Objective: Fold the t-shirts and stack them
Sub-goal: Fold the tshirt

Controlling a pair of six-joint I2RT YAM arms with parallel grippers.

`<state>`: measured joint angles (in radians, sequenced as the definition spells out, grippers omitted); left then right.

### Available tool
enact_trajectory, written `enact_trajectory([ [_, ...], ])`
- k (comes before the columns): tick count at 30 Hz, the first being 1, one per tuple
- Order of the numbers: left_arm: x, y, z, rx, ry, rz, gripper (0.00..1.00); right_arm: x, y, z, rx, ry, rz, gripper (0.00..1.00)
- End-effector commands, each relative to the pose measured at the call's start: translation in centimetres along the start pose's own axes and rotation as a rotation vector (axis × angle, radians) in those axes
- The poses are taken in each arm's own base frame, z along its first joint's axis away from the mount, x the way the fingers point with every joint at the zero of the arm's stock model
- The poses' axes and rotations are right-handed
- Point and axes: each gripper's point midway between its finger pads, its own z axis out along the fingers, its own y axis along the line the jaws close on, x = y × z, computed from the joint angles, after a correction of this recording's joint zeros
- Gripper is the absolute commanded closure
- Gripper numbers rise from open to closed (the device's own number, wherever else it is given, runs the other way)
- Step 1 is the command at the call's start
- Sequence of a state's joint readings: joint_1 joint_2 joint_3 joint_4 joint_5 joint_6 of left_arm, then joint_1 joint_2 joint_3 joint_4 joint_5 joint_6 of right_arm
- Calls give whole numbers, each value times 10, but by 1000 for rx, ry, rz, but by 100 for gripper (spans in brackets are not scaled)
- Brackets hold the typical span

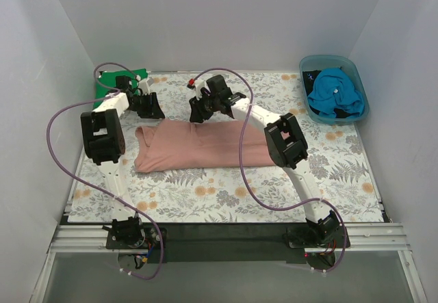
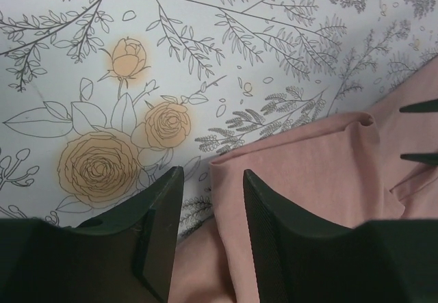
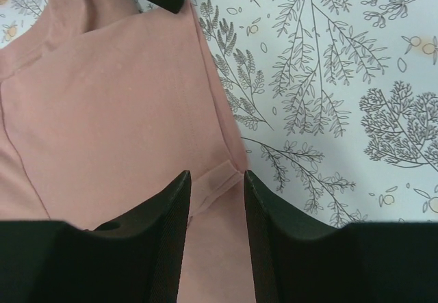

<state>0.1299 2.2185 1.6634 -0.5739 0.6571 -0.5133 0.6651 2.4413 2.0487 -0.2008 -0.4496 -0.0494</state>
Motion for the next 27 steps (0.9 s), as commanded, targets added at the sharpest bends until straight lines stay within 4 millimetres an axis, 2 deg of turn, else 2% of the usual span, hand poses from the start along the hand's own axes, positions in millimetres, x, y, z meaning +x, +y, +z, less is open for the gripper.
enact_trajectory([
  [1, -22, 2, -5, -24, -48, 33, 63, -14, 10, 2, -56, -54, 10, 56],
  [6, -17, -3, 4, -11, -29, 37, 66, -5, 6, 9, -46, -43, 42, 56],
  [13, -22, -11, 8, 23, -34, 45, 78, 3, -2, 10, -19, -28, 39, 58],
  [19, -26, -25, 3, 84, -24, 55, 93, 14, -9, 10, -8, -8, 57, 59],
  [20, -27, -28, 1, 92, -26, 58, 100, 16, -11, 10, -6, -4, 34, 59],
  [24, -31, -32, -7, 82, -34, 62, 99, 22, -16, 10, 9, 9, 28, 59],
  [27, -32, -25, -8, 36, -35, 66, 73, 22, -17, 9, 10, 9, 35, 53],
])
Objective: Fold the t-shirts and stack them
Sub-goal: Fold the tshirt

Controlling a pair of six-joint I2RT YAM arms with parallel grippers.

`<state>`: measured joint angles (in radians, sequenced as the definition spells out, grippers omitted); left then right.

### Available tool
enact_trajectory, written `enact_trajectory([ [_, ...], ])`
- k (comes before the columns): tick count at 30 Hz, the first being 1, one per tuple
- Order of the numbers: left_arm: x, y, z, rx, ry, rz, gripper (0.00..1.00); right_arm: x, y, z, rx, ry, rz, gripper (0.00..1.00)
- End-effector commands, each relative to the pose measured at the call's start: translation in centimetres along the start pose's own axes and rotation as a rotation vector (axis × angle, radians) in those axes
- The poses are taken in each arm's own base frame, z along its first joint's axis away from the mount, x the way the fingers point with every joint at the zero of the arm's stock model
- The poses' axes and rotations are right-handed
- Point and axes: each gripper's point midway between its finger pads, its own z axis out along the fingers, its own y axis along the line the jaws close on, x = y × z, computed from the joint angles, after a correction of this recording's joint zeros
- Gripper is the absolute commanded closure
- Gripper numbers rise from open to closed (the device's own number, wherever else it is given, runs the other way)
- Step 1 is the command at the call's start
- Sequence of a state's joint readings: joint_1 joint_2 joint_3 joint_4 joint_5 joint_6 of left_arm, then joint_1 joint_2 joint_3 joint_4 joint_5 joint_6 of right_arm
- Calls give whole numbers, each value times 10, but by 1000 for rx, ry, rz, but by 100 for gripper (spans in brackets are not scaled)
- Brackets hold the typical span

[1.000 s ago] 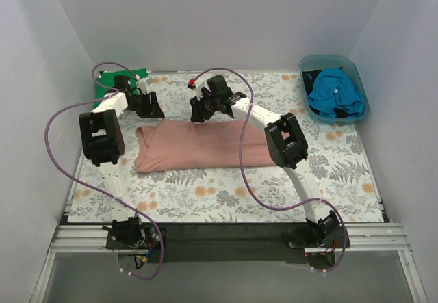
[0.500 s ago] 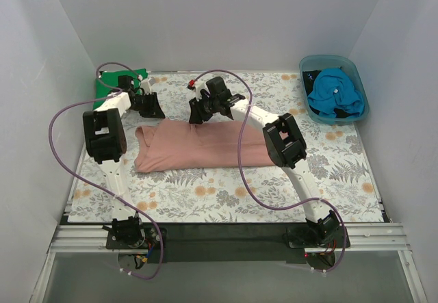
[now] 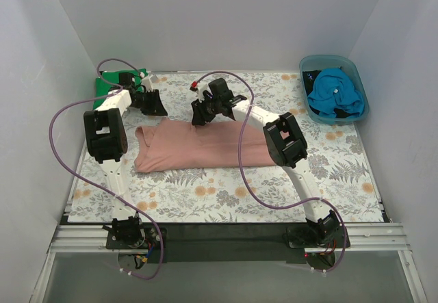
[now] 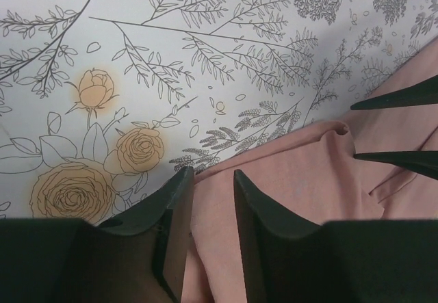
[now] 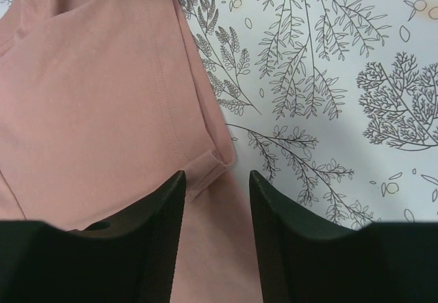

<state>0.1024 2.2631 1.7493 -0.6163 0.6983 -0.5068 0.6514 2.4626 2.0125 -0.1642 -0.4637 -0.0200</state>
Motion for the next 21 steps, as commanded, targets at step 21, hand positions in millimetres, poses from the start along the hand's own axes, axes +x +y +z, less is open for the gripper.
enact_trajectory([
  [21, -5, 3, -3, -55, 24, 40, 85, 13, -1, 7, -76, 8, 18, 66],
])
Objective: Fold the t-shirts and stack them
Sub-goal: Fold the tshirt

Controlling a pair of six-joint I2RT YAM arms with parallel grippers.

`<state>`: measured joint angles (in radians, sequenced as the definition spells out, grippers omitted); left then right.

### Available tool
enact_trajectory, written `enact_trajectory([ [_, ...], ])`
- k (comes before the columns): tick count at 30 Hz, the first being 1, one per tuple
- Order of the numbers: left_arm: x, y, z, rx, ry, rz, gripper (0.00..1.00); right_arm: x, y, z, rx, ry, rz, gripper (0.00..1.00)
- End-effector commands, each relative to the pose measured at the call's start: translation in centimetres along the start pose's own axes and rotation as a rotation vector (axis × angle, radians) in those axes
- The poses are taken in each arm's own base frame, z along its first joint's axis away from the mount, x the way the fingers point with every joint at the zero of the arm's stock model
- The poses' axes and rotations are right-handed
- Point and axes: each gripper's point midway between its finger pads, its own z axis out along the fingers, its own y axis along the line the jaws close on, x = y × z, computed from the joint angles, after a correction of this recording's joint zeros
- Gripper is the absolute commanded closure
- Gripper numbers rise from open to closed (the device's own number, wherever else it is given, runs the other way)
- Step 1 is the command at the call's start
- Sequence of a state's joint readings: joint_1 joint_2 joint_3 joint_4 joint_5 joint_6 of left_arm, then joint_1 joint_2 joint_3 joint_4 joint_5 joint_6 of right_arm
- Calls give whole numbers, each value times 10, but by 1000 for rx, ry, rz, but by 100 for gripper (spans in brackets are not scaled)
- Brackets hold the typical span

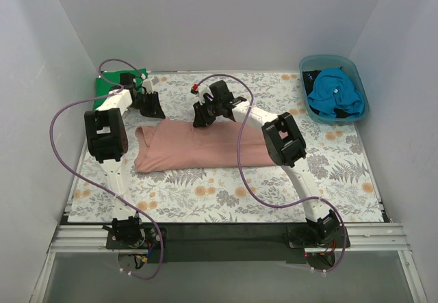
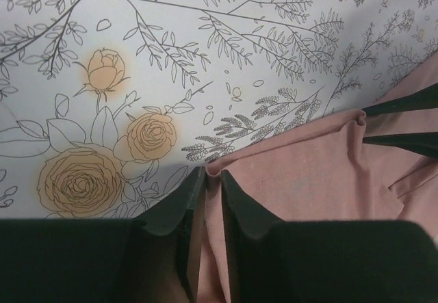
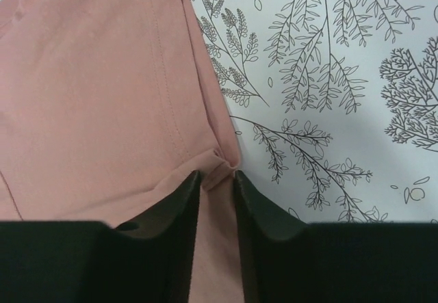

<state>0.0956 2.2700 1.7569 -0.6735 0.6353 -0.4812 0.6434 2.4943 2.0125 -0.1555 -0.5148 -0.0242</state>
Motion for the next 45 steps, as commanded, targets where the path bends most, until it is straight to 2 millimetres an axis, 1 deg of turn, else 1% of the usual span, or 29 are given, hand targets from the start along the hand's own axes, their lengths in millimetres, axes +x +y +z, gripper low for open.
enact_trajectory([
  [1, -17, -3, -5, -3, -32, 45, 87, -1, -1, 0, -30, -12, 9, 69],
  [3, -18, -4, -6, -2, -34, 47, 97, -3, -1, -1, -34, -16, 15, 75],
  [4, -16, -4, -5, -2, -31, 47, 100, -3, -2, -2, -36, -17, 18, 76],
  [5, -18, -5, -7, -1, -36, 49, 100, -5, -2, -3, -34, -21, 16, 77],
  [7, -20, -7, -9, 1, -43, 58, 100, -6, -2, -4, -38, -24, 15, 83],
  [10, -23, -11, -15, 2, -54, 82, 100, -12, 1, -8, -46, -34, 9, 88],
  [12, -24, -12, -17, 2, -60, 93, 100, -13, 1, -10, -46, -37, 8, 85],
  [16, -27, -24, -28, 30, -89, 149, 100, -16, 4, -12, -52, -41, 7, 73],
  [17, -27, -30, -33, 40, -98, 177, 100, -17, 5, -13, -53, -43, 4, 71],
  [19, -27, -36, -38, 58, -108, 208, 100, -17, 5, -14, -47, -41, 5, 69],
  [20, -26, -39, -41, 65, -111, 223, 100, -21, 6, -17, -47, -47, 2, 69],
  [22, -22, -50, -50, 87, -121, 276, 100, -20, 4, -20, -40, -47, 4, 68],
  [23, -20, -53, -53, 96, -125, 298, 100, -23, 3, -24, -35, -52, 4, 68],
  [24, -16, -60, -62, 105, -134, 338, 100, -24, 3, -27, -33, -54, 6, 68],
  [25, -13, -67, -65, 127, -141, 367, 100, -22, 2, -29, -32, -51, 10, 68],
  [26, -10, -72, -69, 138, -147, 393, 100, -26, 0, -35, -24, -58, 9, 68],
  [28, 0, -80, -78, 151, -153, 474, 100, -25, -3, -40, -17, -58, 10, 68],
  [30, 10, -88, -82, 181, -152, 531, 100, -30, -7, -49, -7, -68, 13, 67],
  [31, 21, -91, -84, 199, -138, 585, 100, -29, -8, -52, -5, -68, 14, 67],
  [33, 32, -96, -86, 233, -125, 637, 100, -33, -13, -61, 10, -74, 14, 67],
  [34, 44, -98, -88, 253, -100, 691, 100, -35, -14, -64, 15, -75, 7, 66],
  [36, 58, -103, -92, 287, -78, 749, 100, -32, -19, -70, 26, -65, 9, 66],
  [37, 70, -106, -95, 310, -52, 764, 100, -32, -21, -73, 29, -64, 7, 66],
  [38, 79, -109, -99, 322, -50, 830, 100, -30, -23, -78, 35, -57, 6, 66],
  [40, 96, -115, -104, 347, -33, 874, 100, -29, -25, -83, 40, -52, 4, 66],
  [41, 102, -116, -106, 351, -37, 934, 100, -29, -26, -87, 43, -46, 0, 66],
  [42, 113, -119, -109, 353, -31, 953, 100, -27, -27, -89, 45, -40, 0, 66],
  [44, 125, -117, -111, 335, -13, 990, 100, -23, -26, -94, 41, -23, 3, 66],
  [45, 135, -116, -111, 328, 2, 1013, 100, -19, -25, -96, 41, -13, -2, 66],
])
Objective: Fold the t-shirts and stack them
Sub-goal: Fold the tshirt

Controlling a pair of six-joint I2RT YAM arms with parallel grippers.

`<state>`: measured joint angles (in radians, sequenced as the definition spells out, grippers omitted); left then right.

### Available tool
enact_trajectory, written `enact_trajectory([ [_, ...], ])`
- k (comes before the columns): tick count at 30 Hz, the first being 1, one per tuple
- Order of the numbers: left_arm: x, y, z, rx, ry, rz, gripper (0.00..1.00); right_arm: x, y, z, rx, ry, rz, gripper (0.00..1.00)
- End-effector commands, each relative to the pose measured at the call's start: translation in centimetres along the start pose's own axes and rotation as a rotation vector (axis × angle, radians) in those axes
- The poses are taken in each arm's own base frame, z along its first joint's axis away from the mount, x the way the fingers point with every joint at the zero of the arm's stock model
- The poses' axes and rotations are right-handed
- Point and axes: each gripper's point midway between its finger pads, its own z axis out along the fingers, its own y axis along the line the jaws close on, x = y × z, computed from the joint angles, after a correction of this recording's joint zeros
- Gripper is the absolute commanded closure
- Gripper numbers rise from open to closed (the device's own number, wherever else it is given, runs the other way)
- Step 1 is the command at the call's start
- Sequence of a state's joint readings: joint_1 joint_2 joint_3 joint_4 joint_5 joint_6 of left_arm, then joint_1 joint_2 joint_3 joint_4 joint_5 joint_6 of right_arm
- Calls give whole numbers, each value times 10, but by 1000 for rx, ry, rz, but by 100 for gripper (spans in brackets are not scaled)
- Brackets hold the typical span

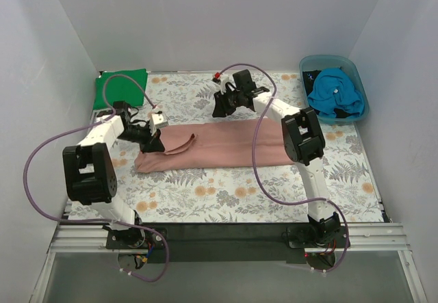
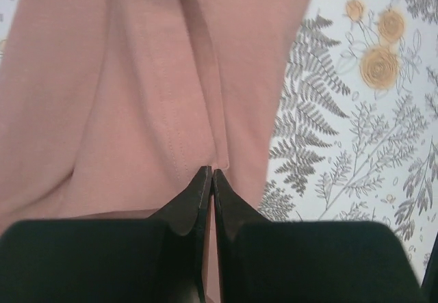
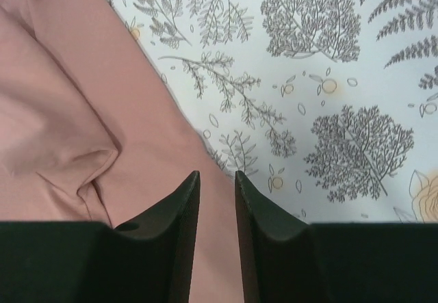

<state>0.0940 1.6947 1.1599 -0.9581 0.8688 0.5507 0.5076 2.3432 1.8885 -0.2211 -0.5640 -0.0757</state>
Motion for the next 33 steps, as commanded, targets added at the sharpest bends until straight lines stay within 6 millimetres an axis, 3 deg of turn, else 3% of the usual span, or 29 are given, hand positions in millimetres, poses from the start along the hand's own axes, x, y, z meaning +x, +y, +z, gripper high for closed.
enact_trajectory([
  [1, 0, -16, -12, -24, 29, 212, 100, -9, 14, -22, -14, 7, -49, 66],
  [3, 6, -14, -12, -45, 47, 199, 91, -8, 17, -29, -18, 19, -64, 66],
  [4, 7, -13, -12, -48, 54, 197, 78, -4, 18, -30, -18, 31, -68, 66],
  [7, 1, -7, -15, -62, 53, 140, 61, 1, 18, -44, -3, 71, -89, 66],
  [10, -12, -2, -21, -87, 34, 40, 55, 12, 12, -70, 46, 145, -116, 67],
  [11, -15, -2, -22, -94, 23, 17, 56, 27, 7, -80, 60, 192, -94, 68],
  [13, -27, 5, -23, -136, -29, -32, 58, 31, 0, -101, 119, 217, -105, 69],
  [14, -29, 1, -20, -156, -58, -189, 62, 50, -8, -112, 138, 261, -91, 69],
  [15, -35, 12, -20, -204, -89, -236, 65, 57, -17, -121, 188, 290, -94, 69],
  [16, -34, 12, -18, -211, -99, -297, 66, 60, -20, -130, 209, 306, -108, 69],
  [17, -28, 7, -12, -203, -102, -455, 71, 76, -25, -139, 222, 354, -110, 70],
  [21, -12, 17, 1, -244, -59, -730, 83, 114, -36, -150, 274, 470, -104, 73],
  [24, -10, 17, 7, -236, -48, -829, 80, 144, -43, -151, 300, 557, -87, 74],
  [26, 0, 24, 8, -297, -12, -885, 80, 172, -40, -153, 281, 620, -69, 76],
  [27, 1, 25, 7, -310, -4, -889, 80, 170, -41, -154, 285, 616, -71, 77],
  [30, 19, 31, 10, -408, 76, -916, 83, 200, -29, -163, 267, 674, -61, 79],
  [33, 47, 46, 12, -529, 203, -931, 94, 223, -7, -174, 223, 704, -39, 79],
])
